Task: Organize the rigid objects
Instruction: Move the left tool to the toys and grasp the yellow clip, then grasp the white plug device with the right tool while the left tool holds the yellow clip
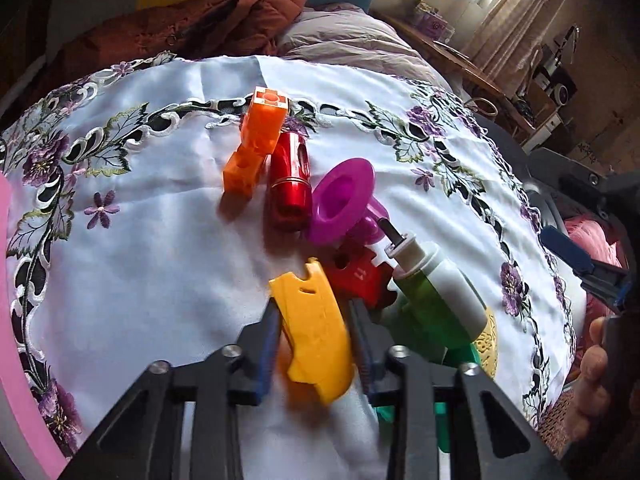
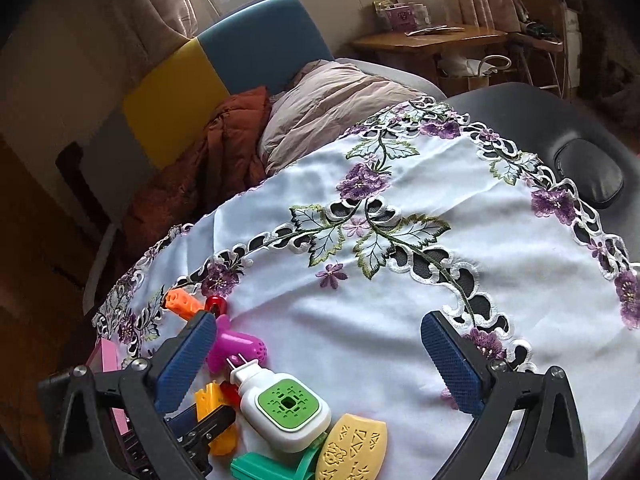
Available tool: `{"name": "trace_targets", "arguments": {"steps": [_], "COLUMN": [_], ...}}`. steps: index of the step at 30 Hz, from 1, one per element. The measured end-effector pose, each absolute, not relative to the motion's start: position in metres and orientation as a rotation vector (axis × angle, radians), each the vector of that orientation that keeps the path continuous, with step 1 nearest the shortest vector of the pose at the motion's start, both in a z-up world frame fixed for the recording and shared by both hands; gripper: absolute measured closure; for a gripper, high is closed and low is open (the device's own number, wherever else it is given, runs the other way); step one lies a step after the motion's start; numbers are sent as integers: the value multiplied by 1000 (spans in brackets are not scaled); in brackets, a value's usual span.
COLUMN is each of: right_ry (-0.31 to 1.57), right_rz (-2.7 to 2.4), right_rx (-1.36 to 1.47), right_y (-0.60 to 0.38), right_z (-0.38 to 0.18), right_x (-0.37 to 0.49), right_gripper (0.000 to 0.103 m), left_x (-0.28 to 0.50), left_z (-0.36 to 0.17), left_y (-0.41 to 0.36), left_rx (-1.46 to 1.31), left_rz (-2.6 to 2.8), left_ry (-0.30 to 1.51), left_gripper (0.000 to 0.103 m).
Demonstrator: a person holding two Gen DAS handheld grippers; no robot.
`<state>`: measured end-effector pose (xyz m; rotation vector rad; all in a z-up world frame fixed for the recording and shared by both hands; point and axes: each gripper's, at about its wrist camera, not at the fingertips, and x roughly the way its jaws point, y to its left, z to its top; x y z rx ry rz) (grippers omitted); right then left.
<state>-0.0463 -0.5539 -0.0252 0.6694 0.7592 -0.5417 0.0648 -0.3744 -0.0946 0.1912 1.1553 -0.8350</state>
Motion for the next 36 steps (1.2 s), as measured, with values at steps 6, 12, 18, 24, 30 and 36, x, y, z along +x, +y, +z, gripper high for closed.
{"name": "trace_targets", "arguments": {"steps": [6, 12, 18, 24, 30, 36], "right_ry": [775, 818, 862, 877, 886, 950], "right_rz": [-528, -507, -491, -431, -334, -280], "right_rx": [628, 614, 651, 765, 829, 842], "right_y": [-549, -545, -548, -555, -550, -545], "right_z": [-26, -33, -45, -55, -61, -74], "right_x": [-41, -35, -33, -35, -28, -18], "right_gripper": [1, 6, 17, 37, 37, 33], "left_x": [51, 34, 31, 28, 28, 28], "left_z": [-91, -93, -97, -97, -98, -98], "left_y": [-334, -302, -309, -309, -308, -305], "left_rx": [170, 181, 238, 245, 240, 214], "left_rz": [-854, -834, -823, -824, -823, -824], "left_ry": [1132, 1072, 1036, 1013, 1004, 1010], "left_gripper": [76, 75, 74, 74, 74, 74]}}
